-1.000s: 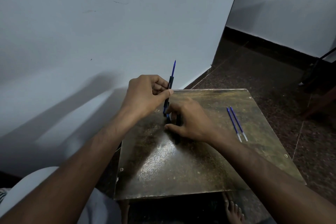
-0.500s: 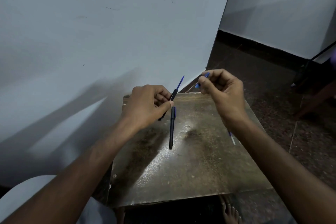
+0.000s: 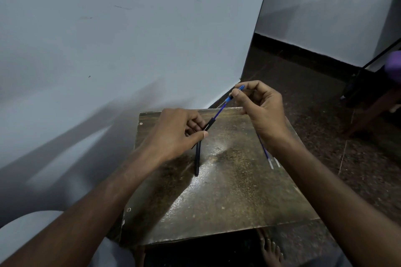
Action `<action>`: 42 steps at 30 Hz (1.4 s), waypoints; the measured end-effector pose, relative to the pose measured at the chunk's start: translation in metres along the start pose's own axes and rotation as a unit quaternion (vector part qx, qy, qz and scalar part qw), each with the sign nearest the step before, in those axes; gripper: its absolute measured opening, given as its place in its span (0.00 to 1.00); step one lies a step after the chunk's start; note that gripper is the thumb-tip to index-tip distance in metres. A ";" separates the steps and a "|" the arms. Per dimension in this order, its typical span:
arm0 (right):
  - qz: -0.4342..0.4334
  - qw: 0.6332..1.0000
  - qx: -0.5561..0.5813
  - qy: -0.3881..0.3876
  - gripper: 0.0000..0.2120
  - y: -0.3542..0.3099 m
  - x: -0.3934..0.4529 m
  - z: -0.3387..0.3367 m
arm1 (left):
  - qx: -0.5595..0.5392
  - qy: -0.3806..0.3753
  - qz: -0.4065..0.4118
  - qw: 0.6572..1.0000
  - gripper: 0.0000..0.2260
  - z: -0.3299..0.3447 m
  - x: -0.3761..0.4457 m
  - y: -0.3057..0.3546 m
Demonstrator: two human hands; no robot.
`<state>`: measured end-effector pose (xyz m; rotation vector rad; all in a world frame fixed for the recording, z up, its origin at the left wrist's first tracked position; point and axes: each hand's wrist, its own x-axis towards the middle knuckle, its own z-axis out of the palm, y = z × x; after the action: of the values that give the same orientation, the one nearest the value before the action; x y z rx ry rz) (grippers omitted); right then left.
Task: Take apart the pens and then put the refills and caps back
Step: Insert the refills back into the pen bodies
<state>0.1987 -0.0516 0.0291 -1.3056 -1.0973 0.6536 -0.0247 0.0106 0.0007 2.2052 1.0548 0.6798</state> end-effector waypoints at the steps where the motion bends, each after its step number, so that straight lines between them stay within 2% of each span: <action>1: 0.003 1.000 -0.001 -0.001 0.10 0.000 0.000 -0.001 | 0.003 0.001 -0.001 1.000 0.06 0.000 0.000 -0.001; 11: 0.008 0.999 -0.025 -0.045 0.08 0.008 0.002 -0.002 | 0.005 0.000 -0.006 1.000 0.06 -0.002 0.000 0.001; 16: 0.010 0.993 -0.057 -0.107 0.10 0.016 -0.003 0.008 | 0.003 0.009 0.001 1.000 0.08 -0.002 -0.003 0.008; 22: 0.032 0.992 -0.026 -0.122 0.06 0.023 -0.002 0.011 | 0.012 0.020 -0.006 1.000 0.05 0.001 -0.005 0.009; 25: 0.040 0.993 -0.046 -0.099 0.16 0.025 -0.002 0.016 | 0.010 0.016 -0.006 1.000 0.05 0.003 -0.005 0.008; 27: 0.069 0.992 -0.030 -0.102 0.19 0.024 0.000 0.014 | 0.002 0.016 -0.012 1.000 0.05 0.003 -0.004 0.007; 29: 0.094 0.989 -0.007 -0.117 0.15 0.022 0.002 0.009 | -0.005 0.018 -0.016 1.000 0.04 0.003 -0.001 0.008; 32: 0.087 0.987 -0.027 -0.133 0.07 0.023 -0.001 0.006 | -0.009 0.014 -0.017 1.000 0.04 0.002 -0.002 0.008; 36: 0.124 0.985 -0.026 -0.113 0.10 0.024 -0.003 0.012 | -0.016 0.020 -0.025 0.999 0.05 0.003 -0.003 0.010; 40: 0.150 0.969 -0.026 -0.195 0.11 0.023 -0.009 0.016 | -0.056 0.059 -0.053 0.995 0.04 0.004 -0.002 0.012; 42: 0.145 0.968 -0.016 -0.204 0.10 0.023 -0.011 0.018 | -0.065 0.063 -0.062 0.994 0.07 0.003 -0.002 0.012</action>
<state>0.1824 -0.0495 0.0027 -1.4092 -1.2589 1.1664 -0.0176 0.0019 0.0065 1.9891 1.1656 0.8170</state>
